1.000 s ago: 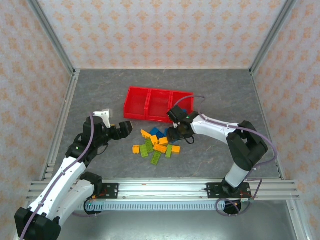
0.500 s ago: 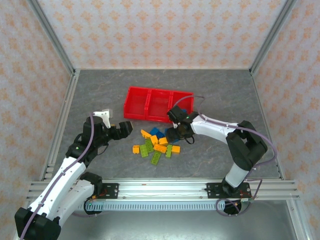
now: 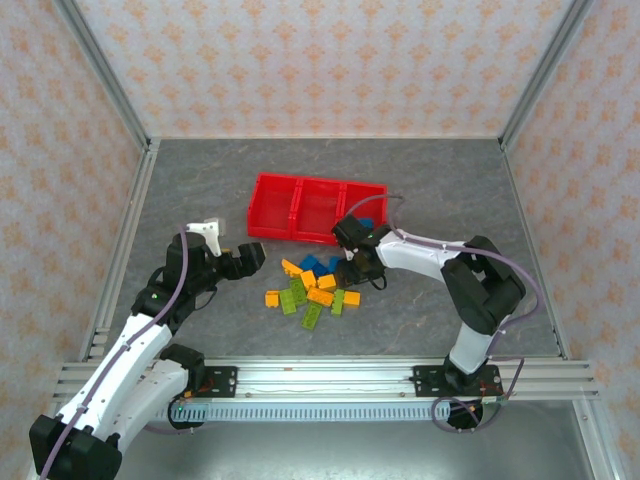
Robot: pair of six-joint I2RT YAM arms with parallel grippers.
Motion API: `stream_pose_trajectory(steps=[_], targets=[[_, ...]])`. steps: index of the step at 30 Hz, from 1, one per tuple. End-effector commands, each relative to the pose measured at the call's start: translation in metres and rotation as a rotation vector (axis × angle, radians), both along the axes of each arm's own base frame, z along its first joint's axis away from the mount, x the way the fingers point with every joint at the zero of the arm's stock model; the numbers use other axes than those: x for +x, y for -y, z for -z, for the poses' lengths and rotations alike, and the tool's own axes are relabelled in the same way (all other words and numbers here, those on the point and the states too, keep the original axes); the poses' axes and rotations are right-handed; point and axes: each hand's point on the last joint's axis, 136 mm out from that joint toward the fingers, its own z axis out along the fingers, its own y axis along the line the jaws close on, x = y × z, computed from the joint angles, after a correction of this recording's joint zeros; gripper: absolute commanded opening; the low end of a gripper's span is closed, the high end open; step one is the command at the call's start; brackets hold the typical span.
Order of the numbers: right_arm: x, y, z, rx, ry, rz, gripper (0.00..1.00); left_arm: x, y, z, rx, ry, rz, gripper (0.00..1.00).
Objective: Sort the legos into containers by color
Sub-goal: Pick up the lego from the center of the table, then place the lego in the container.
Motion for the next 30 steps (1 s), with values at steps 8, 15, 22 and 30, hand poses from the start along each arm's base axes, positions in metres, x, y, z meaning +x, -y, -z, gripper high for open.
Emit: stream_pose_trajectory(steps=[8, 15, 22, 30], targets=[[0.008, 0.0, -0.055, 0.049, 0.112, 0.033, 0.35, 0.002, 0.003, -0.009, -0.001, 0.046, 0.01, 0.99], [0.041, 0.003, -0.126, 0.104, 0.338, 0.086, 0.32, 0.002, 0.003, -0.009, 0.0, 0.045, 0.007, 0.99], [0.101, 0.014, -0.156, 0.121, 0.442, 0.203, 0.32, 0.001, 0.004, -0.01, -0.001, 0.046, 0.013, 0.99], [0.159, 0.019, -0.144, 0.119, 0.479, 0.297, 0.32, 0.001, 0.003, -0.011, 0.005, 0.05, 0.01, 0.99]])
